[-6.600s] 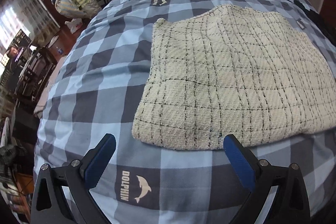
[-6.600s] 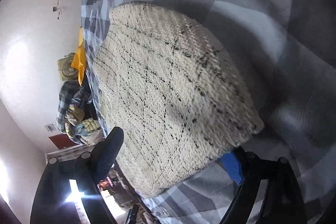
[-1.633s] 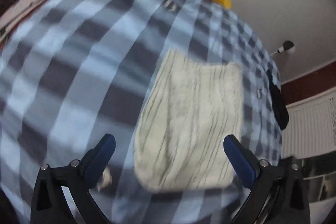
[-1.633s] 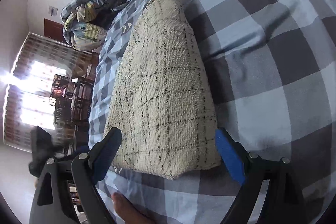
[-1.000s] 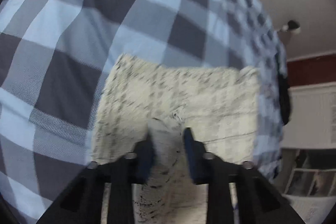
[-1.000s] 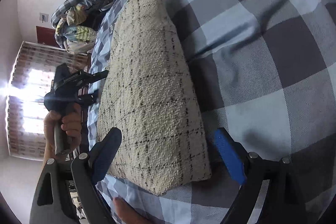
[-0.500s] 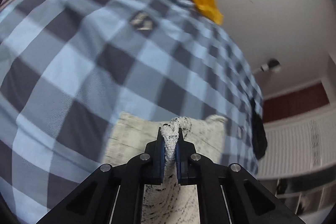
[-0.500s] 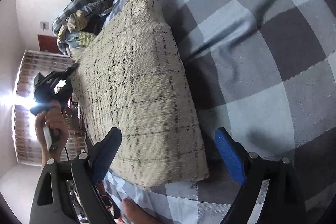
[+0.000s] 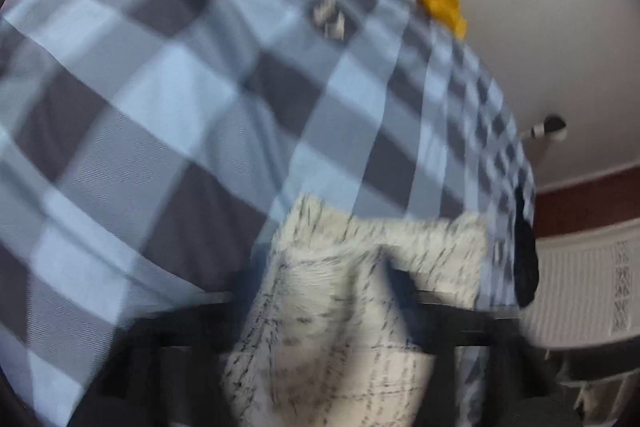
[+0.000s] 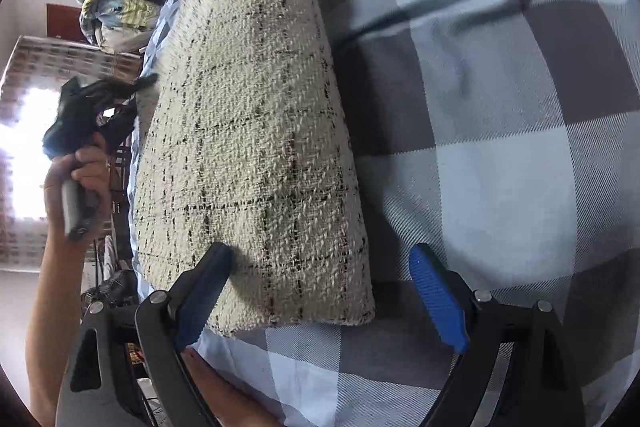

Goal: Fold small clothes

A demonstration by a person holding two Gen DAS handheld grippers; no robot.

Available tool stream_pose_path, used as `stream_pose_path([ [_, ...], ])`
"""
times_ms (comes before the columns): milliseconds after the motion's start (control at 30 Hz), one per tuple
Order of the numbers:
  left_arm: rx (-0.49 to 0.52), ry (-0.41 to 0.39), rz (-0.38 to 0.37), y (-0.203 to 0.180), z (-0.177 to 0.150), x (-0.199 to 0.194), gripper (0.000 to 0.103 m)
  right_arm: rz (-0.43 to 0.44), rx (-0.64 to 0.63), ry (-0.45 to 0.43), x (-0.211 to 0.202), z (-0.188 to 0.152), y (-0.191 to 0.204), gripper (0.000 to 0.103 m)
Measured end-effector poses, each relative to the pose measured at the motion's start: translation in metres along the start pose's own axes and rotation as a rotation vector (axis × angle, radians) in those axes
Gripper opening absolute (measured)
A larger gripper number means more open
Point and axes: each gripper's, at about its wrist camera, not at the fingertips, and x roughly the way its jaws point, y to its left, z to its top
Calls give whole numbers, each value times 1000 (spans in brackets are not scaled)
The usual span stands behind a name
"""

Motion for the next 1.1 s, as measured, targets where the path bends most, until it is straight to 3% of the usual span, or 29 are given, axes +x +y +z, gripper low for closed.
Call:
stream_pose_path([
  [33, -1, -69, 17, -4, 0, -21, 103, -1, 4, 1, 0, 0, -2, 89],
  [100, 19, -132, 3, -12, -4, -50, 103, -3, 12, 7, 0, -1, -4, 89],
  [167, 76, -97, -6, -22, -16, -71, 103, 0, 8, -3, -6, -4, -3, 89],
  [267, 279, -57, 28, -37, -65, -96, 103, 42, -20, -62, -23, 0, 13, 89],
  [300, 386, -45, 63, -41, -94, -101, 103, 29, -46, -84, -30, 0, 18, 89],
  [400, 577, 10, 132, -37, -161, -97, 103, -56, -111, -110, -37, -3, 26, 89],
  [567, 694, 147, 140, -17, -229, -69, 103, -160, -225, -70, -40, -18, 36, 89],
  [667, 760, 186, 192, -11, -243, -52, 103, -205, -259, -61, -42, -34, 31, 89],
  [800, 798, 162, 323, 1, -242, -34, 103, -310, -314, -40, -31, -47, 31, 89],
  [900, 757, 159, 295, 7, -236, -35, 103, -401, -407, -33, -8, -53, 47, 89],
  [1100, 725, 131, 288, 10, -233, -33, 103, -576, -636, -168, 32, -55, 86, 88],
])
